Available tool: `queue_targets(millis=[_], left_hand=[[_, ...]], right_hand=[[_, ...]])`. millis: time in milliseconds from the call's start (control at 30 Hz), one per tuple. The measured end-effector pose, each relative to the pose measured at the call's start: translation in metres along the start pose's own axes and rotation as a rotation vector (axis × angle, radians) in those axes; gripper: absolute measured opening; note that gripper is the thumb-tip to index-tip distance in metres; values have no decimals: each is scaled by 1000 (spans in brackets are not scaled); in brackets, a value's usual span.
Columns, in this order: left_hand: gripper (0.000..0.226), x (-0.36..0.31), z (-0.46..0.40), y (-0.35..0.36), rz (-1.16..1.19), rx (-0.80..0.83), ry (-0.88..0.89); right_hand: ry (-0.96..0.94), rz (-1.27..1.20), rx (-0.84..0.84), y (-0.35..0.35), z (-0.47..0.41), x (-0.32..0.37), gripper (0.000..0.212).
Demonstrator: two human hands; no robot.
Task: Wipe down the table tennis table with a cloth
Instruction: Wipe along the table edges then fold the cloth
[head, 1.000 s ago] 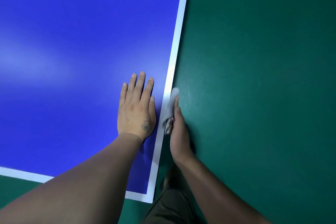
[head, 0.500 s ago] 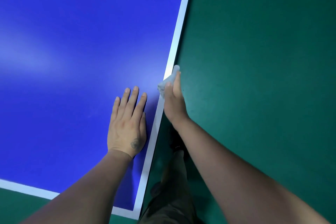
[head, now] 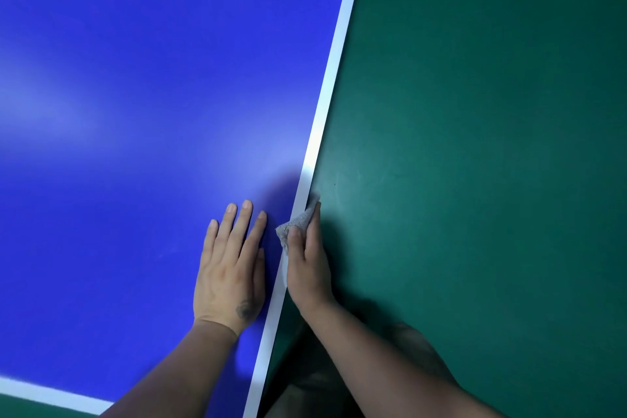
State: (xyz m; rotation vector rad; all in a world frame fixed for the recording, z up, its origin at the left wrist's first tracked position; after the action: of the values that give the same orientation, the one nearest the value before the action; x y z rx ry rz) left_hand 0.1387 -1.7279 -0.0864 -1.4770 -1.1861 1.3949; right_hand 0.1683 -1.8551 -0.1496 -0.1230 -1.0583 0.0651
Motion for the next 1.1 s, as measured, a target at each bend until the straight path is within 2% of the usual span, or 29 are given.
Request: queue_targets(millis=[100,200,267,333,467,533,567,633,767,867,1000,1100], left_hand=[[52,-1,-1,-3,15,-9,-11],[46,-2,-13,-7,47,-55,-80],[43,-4,-34,-10,76,-74,-122],[40,-3,-72,-9,114,-77,-142],[35,0,-183,6,190,-44,-144],[41,-1,-241,14,241,-54,-201],[46,-5,-268,17,268,-60,-214],[53,-19,-321,23,268,-68,-170],[59,-32,-400,42,48,5,-66],[65,-25,-417,52,-76,-2,-85],[61,-27,-418,50,-54,-30,-99],[59,-26,-421,49,-72,-48,-114]], right_hand=[[-76,69,-17,0,-41,27,59],[21,67,-52,-3,-116,53,47],[-7,51,-41,-5,-156,67,34],[2,71,-38,-3,-186,67,32],[25,197,-49,-3,-152,69,38],[5,179,12,-4,-112,64,68],[-5,133,45,-5,-95,62,73],[18,96,80,-7,-72,54,66],[65,25,113,-5,-74,53,62],[50,-4,68,-3,-129,59,53],[-77,28,14,-8,-213,109,36],[-39,42,-41,-21,-293,149,18]])
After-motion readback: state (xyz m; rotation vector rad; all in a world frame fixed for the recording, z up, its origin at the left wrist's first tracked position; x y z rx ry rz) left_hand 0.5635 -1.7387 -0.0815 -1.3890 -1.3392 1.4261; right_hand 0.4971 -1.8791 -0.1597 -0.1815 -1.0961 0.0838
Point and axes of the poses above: each hand's wrist, its own z-axis away from the middle knuckle, its own y-axis out of the palm, x = y × z, the point moved 8 cm from there along -z, towards the middle knuckle, and after that the axes turned 7 degrees about -x, right-handed, at the moved point
